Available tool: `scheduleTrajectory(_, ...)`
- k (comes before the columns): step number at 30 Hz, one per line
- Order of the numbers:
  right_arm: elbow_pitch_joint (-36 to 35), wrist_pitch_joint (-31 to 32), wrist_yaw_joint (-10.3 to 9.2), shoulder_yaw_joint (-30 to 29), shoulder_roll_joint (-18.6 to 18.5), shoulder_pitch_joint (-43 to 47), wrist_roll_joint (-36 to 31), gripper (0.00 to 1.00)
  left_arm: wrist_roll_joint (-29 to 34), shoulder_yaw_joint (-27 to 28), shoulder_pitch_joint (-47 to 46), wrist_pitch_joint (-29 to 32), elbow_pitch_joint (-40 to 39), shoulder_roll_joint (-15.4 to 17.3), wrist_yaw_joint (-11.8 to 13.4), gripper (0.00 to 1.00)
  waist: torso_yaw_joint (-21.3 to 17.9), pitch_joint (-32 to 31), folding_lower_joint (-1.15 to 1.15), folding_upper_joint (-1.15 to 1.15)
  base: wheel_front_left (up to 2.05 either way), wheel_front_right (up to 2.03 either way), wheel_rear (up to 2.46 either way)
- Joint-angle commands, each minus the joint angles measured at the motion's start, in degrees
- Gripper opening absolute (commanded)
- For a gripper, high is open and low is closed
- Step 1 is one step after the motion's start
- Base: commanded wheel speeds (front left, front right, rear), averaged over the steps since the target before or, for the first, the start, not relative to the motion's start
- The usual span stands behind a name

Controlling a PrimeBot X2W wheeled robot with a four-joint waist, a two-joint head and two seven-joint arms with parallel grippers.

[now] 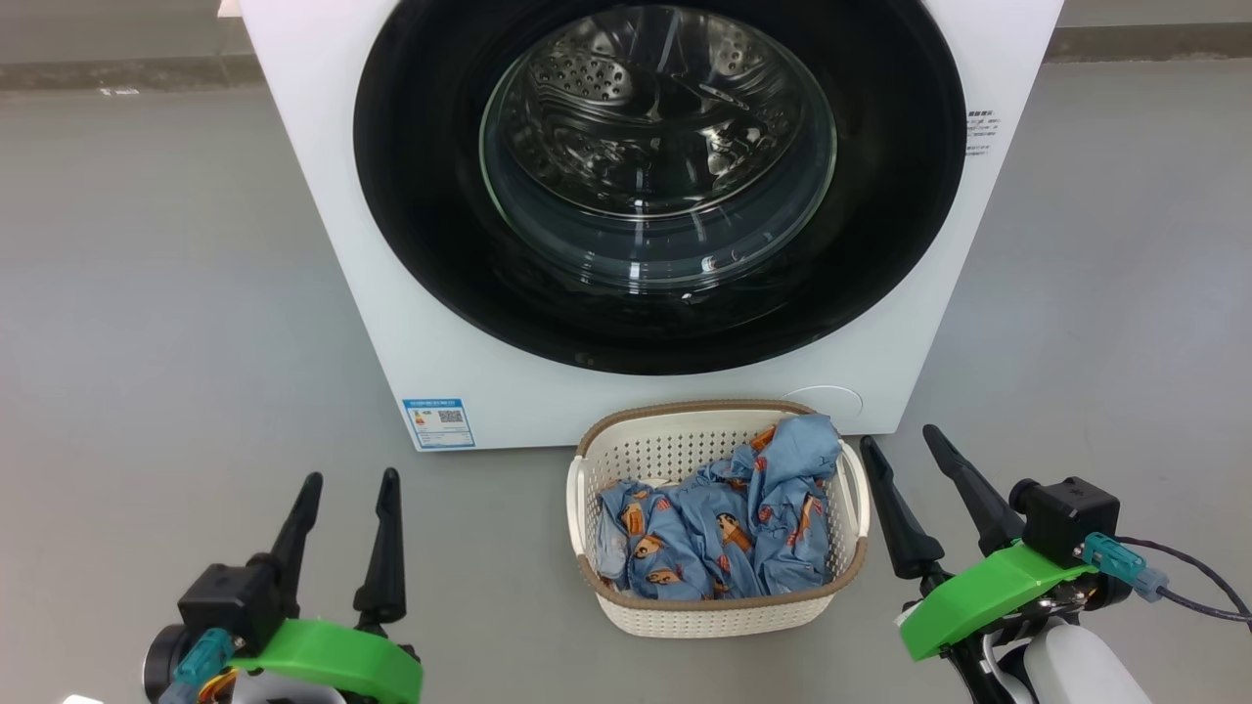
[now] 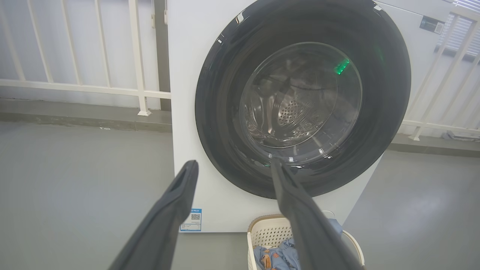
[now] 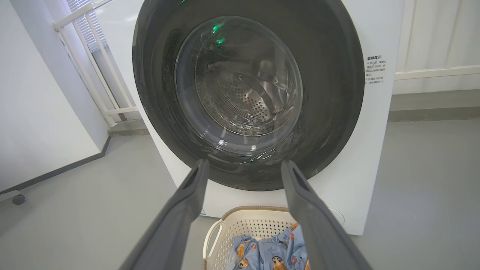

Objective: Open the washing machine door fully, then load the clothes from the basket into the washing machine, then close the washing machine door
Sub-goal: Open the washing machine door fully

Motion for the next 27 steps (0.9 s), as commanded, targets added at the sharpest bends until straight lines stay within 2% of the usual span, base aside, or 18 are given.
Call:
scheduleTrajectory(1,-1.23,-0.75,0.08,1.32,0.18,-1.59,-0.33,1.0,-0.16,2.01,-2.64,-0.37,-1.43,0.75,0.29,1.0,0.01,0.0,0.0,0.0,0.0,0.0,0.0)
scheduleTrajectory(21,-1.31,-0.75,0.08,1.73,0.05,-1.57,-0.08,1.0,0.02,2.33,-2.86,-0.37,-0.67,0.75,-0.08,1.0,-0.11,0.05,0.0,0.0,0.0,0.0,0.0)
scheduleTrajectory(27,-1.34,-0.75,0.08,1.6,0.15,-1.68,-0.05,1.0,0.45,2.61,-2.96,-0.37,-0.95,0.75,0.17,1.0,-0.16,0.18,0.0,0.0,0.32,0.32,-0.64)
